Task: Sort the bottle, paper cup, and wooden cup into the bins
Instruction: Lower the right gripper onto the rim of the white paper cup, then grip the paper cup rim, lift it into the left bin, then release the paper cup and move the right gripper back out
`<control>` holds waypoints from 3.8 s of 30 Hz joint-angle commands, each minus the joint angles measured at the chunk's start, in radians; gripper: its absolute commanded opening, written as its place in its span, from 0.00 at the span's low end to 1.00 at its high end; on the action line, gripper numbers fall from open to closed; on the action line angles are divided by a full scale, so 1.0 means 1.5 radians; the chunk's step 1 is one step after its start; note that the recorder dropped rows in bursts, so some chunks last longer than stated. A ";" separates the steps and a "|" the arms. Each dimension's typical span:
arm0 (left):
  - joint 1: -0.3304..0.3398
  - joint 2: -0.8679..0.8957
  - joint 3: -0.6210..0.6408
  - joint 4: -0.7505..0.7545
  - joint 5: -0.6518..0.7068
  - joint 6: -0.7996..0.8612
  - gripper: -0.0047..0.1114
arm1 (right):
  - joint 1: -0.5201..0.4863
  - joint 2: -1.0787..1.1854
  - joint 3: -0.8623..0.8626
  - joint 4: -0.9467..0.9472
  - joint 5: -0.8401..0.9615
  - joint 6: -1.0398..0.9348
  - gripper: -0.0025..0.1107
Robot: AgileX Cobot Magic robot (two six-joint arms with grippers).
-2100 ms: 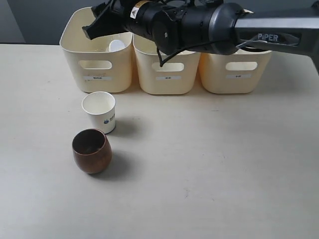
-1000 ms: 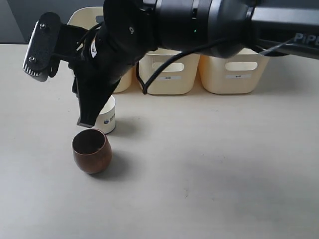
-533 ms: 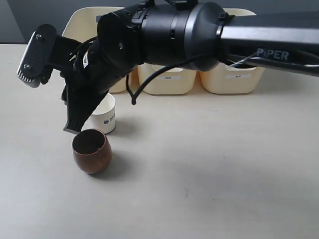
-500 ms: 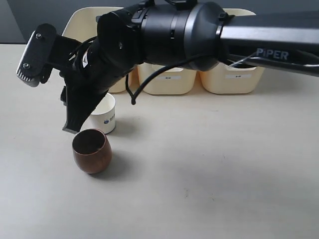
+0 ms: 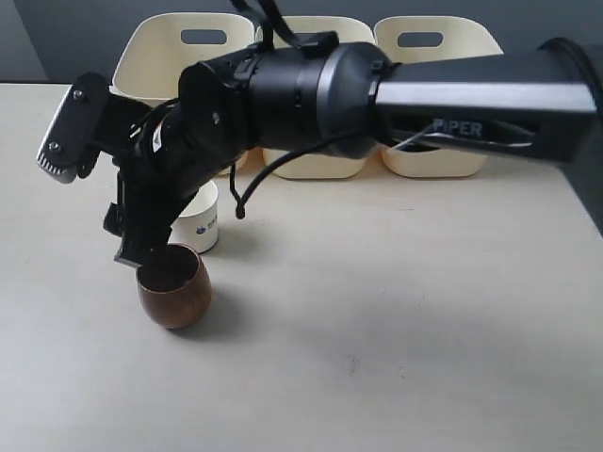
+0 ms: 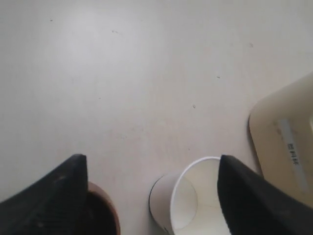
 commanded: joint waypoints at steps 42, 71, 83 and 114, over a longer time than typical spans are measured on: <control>-0.001 -0.002 0.001 0.000 -0.003 -0.001 0.04 | -0.062 0.071 -0.004 0.096 -0.102 0.001 0.64; -0.001 -0.002 0.001 0.000 -0.003 -0.001 0.04 | -0.062 0.090 -0.004 0.071 -0.103 0.000 0.03; -0.001 -0.002 0.001 0.000 -0.003 -0.001 0.04 | -0.061 0.067 -0.004 0.035 -0.103 0.000 0.02; -0.001 -0.002 0.001 0.000 -0.003 -0.001 0.04 | -0.063 -0.132 0.024 -0.759 -0.009 0.614 0.02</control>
